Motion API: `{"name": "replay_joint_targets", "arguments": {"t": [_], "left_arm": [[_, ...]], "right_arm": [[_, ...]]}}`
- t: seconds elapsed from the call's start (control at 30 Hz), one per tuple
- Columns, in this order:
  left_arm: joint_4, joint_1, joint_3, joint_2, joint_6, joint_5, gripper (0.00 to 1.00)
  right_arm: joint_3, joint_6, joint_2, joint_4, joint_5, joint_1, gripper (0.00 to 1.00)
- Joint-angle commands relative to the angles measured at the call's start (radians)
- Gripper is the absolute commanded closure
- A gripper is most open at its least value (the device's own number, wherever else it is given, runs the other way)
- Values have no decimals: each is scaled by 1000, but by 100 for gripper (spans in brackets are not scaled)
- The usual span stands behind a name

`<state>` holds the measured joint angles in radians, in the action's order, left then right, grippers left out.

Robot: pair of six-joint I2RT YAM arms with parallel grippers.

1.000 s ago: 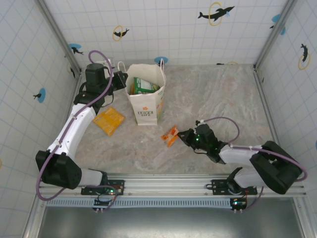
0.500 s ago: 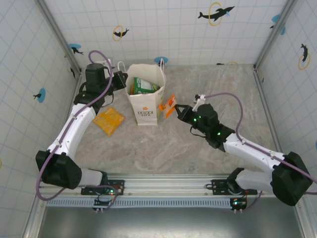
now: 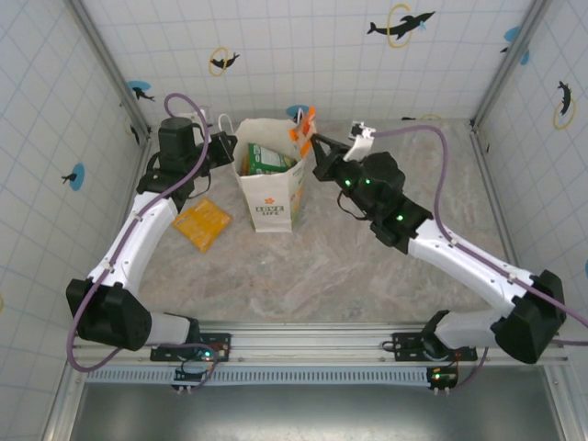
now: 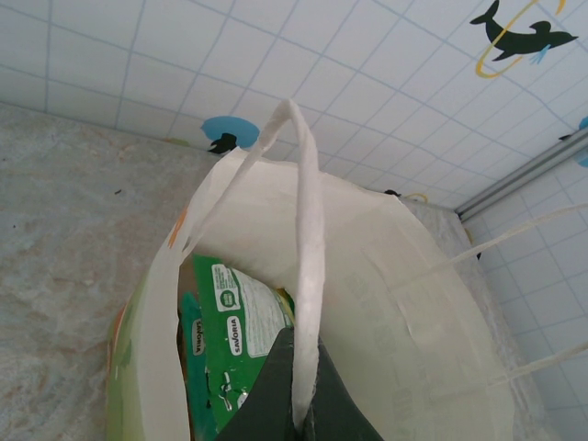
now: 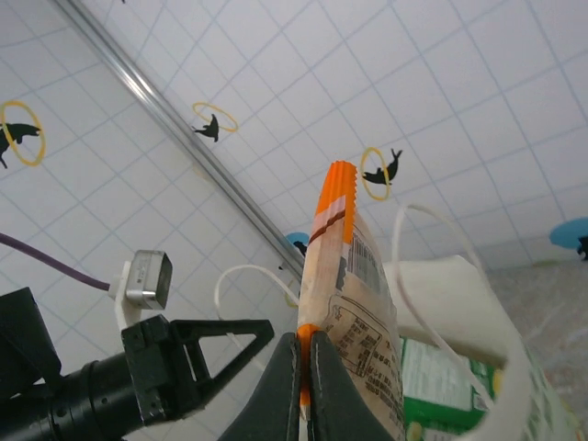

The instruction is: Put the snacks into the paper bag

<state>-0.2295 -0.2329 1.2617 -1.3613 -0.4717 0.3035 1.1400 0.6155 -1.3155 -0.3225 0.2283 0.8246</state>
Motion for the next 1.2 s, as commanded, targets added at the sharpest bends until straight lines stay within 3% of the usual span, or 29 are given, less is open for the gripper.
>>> {"name": "replay_joint_targets", "arguments": {"t": [0.0,0.37,1.17], "left_arm": [[16,5,24,-2,-1,9,100],[13,5,30,-7,1,9,100],[5,4,32,-5,10,5,100]], "right_arm": [[107,-123,-78,-37,40,31,100],[312,-252,-291,57,141,62,100],[406,-416,-419,128,297,103,100]]}}
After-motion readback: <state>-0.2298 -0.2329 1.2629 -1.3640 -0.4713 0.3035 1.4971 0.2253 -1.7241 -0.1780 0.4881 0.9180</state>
